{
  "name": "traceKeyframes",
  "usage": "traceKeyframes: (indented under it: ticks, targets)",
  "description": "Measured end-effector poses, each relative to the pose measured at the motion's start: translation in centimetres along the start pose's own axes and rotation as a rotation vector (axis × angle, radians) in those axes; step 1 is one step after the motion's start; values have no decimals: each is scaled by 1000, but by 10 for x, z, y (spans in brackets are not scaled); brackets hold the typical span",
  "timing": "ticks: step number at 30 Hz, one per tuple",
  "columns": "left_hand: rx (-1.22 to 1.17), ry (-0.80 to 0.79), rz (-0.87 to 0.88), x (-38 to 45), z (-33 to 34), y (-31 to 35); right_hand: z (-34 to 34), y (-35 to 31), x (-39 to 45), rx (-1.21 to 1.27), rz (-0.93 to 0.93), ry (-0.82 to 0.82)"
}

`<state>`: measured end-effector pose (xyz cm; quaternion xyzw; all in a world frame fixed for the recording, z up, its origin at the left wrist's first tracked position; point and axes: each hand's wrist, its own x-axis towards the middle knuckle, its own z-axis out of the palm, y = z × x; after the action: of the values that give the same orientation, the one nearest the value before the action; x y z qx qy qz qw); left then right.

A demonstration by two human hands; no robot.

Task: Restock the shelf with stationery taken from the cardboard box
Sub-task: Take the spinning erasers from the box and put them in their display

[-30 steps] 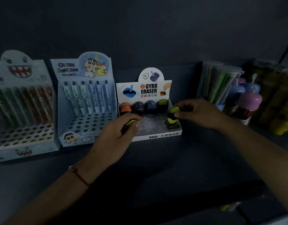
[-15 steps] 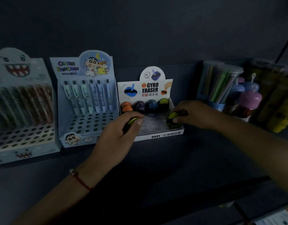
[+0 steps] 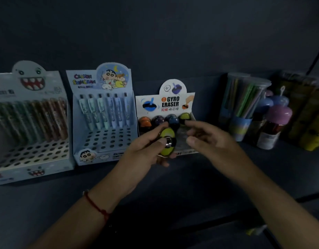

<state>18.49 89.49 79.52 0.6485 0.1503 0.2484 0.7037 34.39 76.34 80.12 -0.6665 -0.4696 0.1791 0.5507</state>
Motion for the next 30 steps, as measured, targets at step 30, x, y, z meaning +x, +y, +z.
traceKeyframes:
  ticks: [30]
  targets:
    - [1438, -103, 321, 3, -2, -32, -50, 40, 127, -670, -177, -132]
